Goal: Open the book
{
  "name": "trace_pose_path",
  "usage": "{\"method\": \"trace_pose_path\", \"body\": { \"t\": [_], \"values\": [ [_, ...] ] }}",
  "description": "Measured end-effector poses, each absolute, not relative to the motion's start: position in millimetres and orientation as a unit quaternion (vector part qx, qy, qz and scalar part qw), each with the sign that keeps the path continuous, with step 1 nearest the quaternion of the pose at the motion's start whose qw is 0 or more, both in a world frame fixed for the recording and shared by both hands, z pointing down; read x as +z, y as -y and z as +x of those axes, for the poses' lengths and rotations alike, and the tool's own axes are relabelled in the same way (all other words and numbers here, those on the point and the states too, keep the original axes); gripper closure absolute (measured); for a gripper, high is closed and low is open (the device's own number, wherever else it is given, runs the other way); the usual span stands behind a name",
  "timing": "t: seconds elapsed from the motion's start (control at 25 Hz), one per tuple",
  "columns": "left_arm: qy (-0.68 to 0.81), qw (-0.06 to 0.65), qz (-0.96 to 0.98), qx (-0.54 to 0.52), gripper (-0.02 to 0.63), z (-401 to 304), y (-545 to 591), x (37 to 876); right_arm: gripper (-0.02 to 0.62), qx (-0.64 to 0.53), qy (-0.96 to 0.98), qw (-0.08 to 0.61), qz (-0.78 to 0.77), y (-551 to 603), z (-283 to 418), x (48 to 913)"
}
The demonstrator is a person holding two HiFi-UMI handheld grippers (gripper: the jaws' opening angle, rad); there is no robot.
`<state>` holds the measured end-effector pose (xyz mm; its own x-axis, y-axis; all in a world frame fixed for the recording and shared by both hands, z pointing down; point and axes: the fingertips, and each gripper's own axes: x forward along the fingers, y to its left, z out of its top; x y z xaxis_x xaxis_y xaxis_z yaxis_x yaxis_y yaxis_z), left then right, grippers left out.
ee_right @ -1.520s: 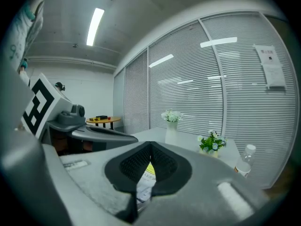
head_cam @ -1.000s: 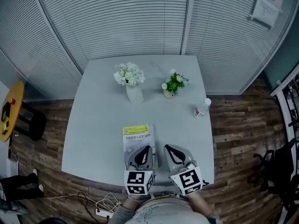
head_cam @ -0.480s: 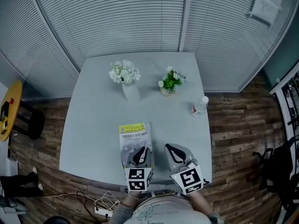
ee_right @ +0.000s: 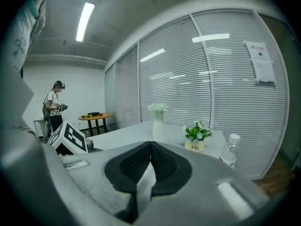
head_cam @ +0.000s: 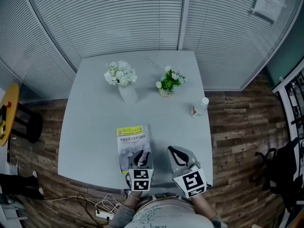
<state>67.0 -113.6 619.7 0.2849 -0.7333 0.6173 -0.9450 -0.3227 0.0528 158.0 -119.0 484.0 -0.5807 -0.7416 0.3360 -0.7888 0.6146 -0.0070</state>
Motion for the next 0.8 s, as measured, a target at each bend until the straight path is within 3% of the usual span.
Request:
{"method": "trace_pose_path", "body": {
  "t": [0.4,0.8],
  "values": [
    [0.529,0.219,0.76,0.306,0.479,76.4,118.0,656.7,0.595,0.095,0.883,0.153,0.435,123.3,165.4,495.0],
    [0.508,0.231,0.743,0.37,0.408,80.1,119.2,696.0,0.595,0.103,0.879,0.151,0.439,125.4,167.9,498.6]
  ]
}}
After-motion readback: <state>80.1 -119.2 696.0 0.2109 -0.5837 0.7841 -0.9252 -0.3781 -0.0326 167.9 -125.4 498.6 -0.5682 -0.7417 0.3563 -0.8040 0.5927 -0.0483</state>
